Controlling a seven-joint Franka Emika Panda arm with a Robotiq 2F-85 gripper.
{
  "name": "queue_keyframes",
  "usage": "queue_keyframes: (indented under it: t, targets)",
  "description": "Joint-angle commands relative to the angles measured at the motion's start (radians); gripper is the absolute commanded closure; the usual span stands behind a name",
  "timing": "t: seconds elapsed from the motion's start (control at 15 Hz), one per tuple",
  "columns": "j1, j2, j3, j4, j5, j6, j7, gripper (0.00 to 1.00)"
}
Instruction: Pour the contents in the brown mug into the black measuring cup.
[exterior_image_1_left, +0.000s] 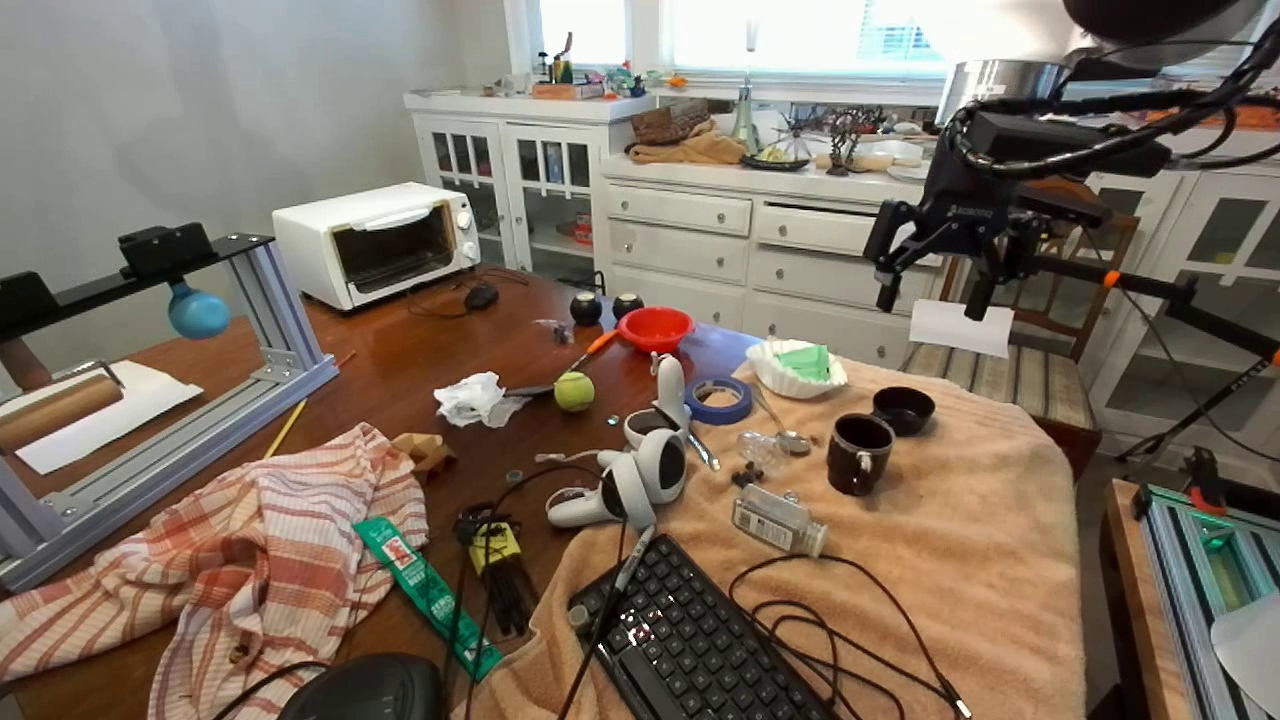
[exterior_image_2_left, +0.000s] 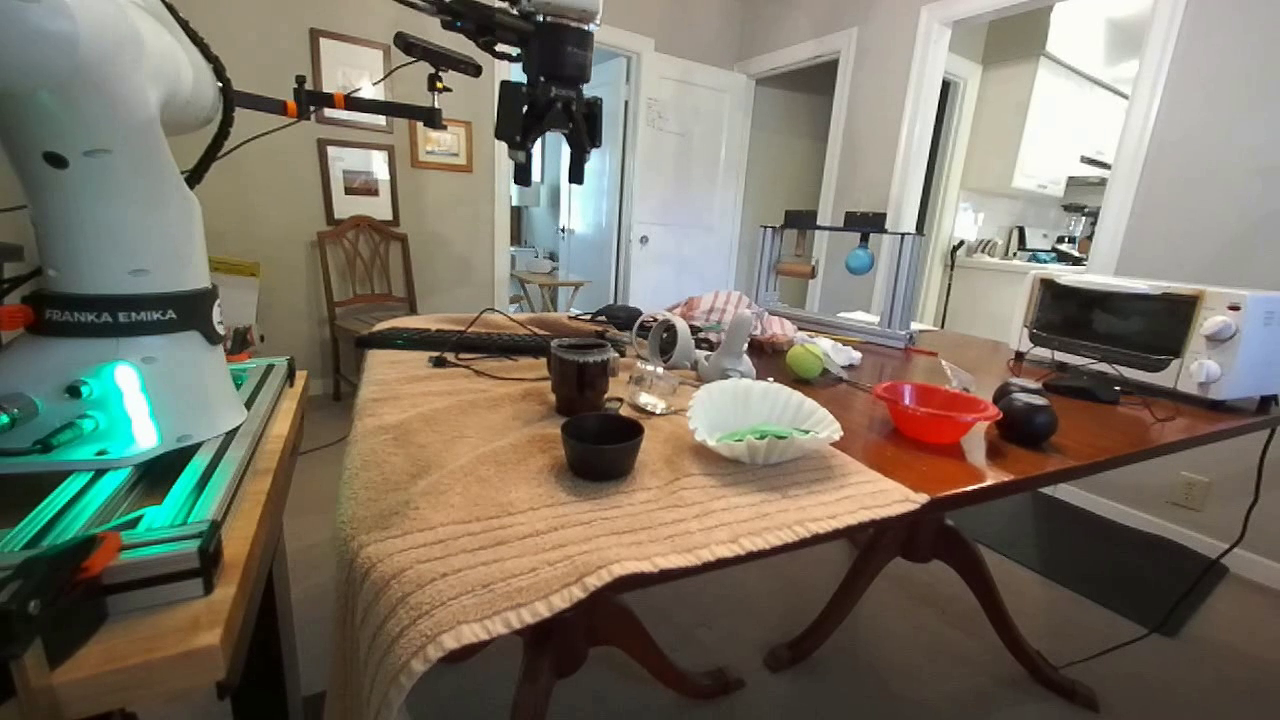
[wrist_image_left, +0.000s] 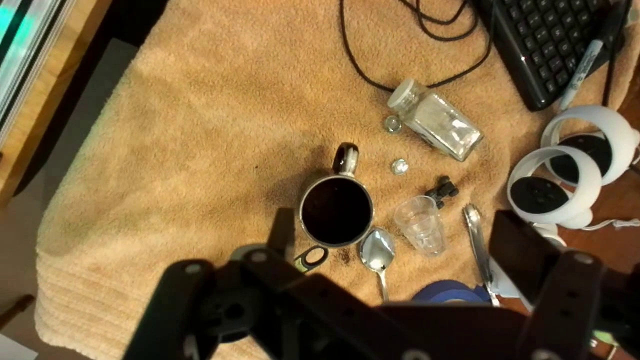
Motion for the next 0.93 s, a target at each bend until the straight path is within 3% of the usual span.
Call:
queue_keyframes:
  t: [0.0, 0.33, 0.87]
  targets:
    - [0.013, 0.049, 0.030, -0.060, 0.046, 0.094, 0.128, 0.00]
    - [0.027, 0.173, 0.040, -0.092, 0.023, 0.184, 0.224, 0.00]
    - [0.056, 0.391, 0.036, -0.036, -0.088, 0.357, 0.309, 0.00]
